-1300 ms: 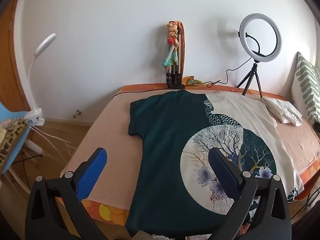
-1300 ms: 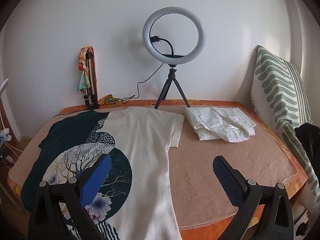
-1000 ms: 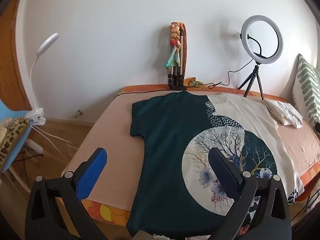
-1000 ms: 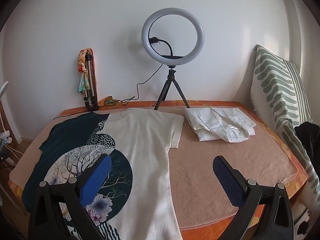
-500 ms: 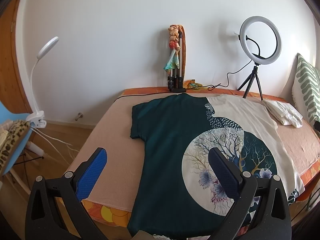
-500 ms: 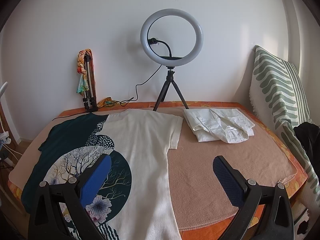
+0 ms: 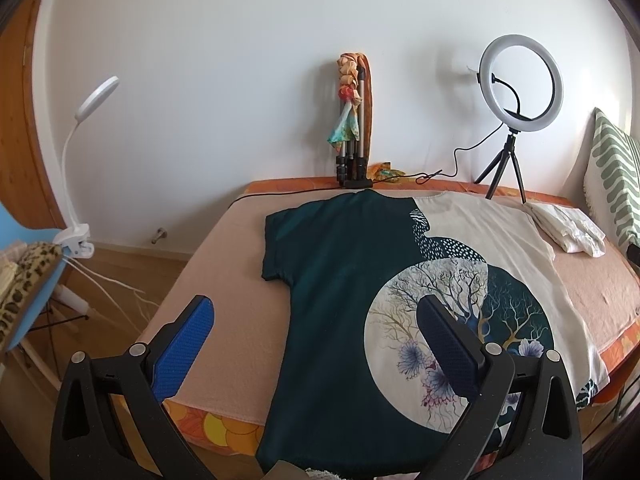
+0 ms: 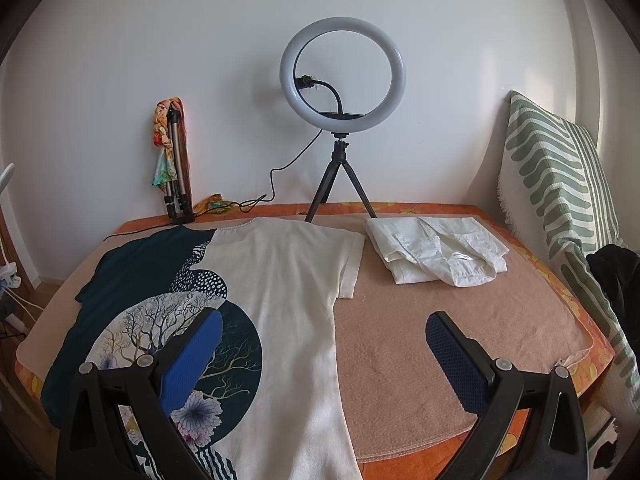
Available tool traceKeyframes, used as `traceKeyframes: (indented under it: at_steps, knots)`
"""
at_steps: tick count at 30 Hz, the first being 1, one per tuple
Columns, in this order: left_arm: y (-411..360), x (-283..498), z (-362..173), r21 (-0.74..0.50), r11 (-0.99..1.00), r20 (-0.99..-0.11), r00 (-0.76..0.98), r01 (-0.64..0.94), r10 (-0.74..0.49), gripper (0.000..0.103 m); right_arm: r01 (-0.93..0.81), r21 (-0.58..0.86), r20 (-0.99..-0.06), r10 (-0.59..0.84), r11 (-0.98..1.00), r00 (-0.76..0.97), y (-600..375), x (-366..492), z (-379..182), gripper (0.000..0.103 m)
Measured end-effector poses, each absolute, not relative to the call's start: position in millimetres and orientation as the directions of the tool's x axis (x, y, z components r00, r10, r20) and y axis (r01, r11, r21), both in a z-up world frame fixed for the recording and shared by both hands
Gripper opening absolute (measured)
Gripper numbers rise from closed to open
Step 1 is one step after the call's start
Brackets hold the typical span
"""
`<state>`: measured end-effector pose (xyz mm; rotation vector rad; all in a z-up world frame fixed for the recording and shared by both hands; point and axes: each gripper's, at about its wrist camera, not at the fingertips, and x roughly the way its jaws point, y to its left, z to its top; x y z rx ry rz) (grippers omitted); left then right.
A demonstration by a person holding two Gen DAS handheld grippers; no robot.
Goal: Fold small clothes
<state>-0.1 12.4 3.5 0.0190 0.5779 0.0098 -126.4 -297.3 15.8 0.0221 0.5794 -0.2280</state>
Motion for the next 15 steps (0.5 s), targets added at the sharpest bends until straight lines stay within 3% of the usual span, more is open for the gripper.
traceKeyframes:
  at_steps: [15]
  knots:
    - [14.0,-1.4,4.0,0.02,1.0,-0.539,0.842,-0.007,0.017,0.101,0.219,-0.043,-0.545,-0.207,0.975,0.812,-296.9,-125.3,15.2,0.103]
